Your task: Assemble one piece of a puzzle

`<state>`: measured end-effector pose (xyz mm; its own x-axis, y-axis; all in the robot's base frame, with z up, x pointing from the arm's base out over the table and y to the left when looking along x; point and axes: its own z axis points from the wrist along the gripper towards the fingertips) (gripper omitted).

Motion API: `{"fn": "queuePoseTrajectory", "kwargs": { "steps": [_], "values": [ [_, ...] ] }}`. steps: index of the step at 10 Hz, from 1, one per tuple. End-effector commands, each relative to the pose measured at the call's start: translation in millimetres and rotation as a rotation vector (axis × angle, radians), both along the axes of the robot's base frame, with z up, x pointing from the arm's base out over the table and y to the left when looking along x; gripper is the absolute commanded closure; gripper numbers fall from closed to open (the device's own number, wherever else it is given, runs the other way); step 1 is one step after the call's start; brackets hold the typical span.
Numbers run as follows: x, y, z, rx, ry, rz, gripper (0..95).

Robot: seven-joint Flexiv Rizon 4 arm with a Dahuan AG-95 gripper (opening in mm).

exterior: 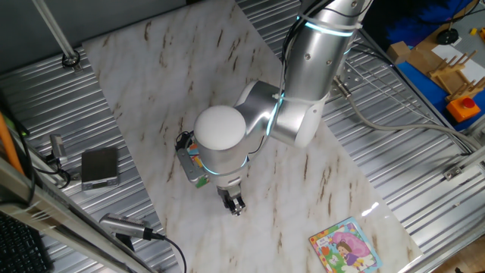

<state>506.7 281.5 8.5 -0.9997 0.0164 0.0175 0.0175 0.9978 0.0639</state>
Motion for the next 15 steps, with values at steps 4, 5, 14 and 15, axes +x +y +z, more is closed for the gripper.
{"fn": "queuePoseTrajectory", "kwargs": {
  "steps": [4,5,14,15],
  "values": [
    [-0.3,0.1,-1.1,0.001,-0.002,0.005,57.0],
    [-0.2,0.4,-1.3,0.000,-0.002,0.006,57.0],
    [1.1,2.0,-3.0,-0.011,-0.002,0.019,57.0],
    [1.2,2.1,-3.1,-0.017,-0.002,0.021,57.0]
  ]
}}
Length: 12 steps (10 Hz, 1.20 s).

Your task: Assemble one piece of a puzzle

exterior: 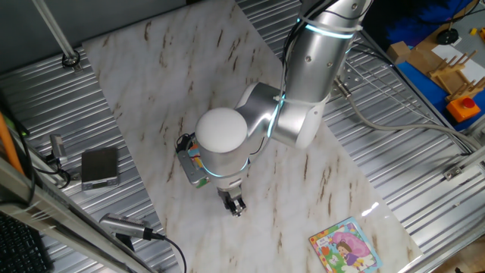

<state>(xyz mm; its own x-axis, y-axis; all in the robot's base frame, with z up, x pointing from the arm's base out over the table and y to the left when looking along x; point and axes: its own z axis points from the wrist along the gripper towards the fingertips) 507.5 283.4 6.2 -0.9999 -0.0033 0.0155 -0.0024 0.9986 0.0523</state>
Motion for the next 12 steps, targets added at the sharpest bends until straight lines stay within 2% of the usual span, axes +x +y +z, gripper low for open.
{"fn": "queuePoseTrajectory", "kwargs": {
  "steps": [1,2,3,4,7,12],
  "values": [
    [0.5,0.2,-0.9,-0.007,0.000,0.002,57.0],
    [0.5,0.2,-1.0,-0.021,-0.001,0.009,76.0],
    [0.5,0.2,-1.1,-0.023,-0.001,0.010,76.0],
    [0.5,0.0,-0.9,-0.034,0.000,0.014,95.0],
    [2.0,-0.8,1.1,-0.018,0.011,0.013,95.0],
    [4.4,-4.5,6.1,-0.016,0.012,0.022,95.0]
  ]
}}
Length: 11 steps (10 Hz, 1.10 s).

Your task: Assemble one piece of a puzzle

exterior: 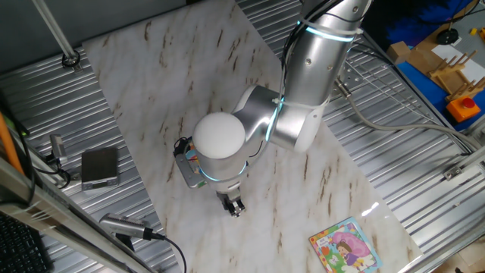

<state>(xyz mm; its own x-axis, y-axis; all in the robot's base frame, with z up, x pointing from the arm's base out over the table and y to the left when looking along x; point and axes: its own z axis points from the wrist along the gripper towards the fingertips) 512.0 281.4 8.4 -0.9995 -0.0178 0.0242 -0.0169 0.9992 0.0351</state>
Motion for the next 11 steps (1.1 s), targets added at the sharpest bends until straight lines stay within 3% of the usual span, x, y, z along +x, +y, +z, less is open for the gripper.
{"fn": "queuePoseTrajectory", "kwargs": {
  "steps": [1,5,11],
  "values": [
    [1.4,-4.3,6.5,0.003,0.006,0.011,95.0],
    [15.4,-19.2,20.3,0.007,0.017,0.043,95.0],
    [36.7,-45.2,26.6,0.012,0.020,0.097,95.0]
  ]
}}
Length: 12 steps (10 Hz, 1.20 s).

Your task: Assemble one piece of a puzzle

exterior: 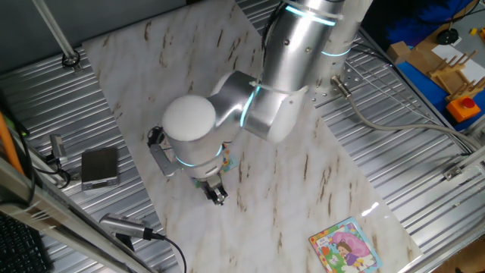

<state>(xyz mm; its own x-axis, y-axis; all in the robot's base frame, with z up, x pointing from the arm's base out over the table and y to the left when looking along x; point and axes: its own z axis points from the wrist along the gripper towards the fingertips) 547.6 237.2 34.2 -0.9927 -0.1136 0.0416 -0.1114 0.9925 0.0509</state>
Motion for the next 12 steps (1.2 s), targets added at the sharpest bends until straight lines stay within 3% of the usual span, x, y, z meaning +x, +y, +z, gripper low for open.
{"fn": "queuePoseTrajectory", "kwargs": {
  "steps": [1,6,12],
  "values": [
    [3.2,-4.1,1.5,-0.003,0.002,0.001,95.0],
    [3.4,-9.1,1.9,0.005,-0.001,0.047,95.0],
    [4.0,-10.3,2.1,-0.029,-0.009,-0.051,95.0]
  ]
}}
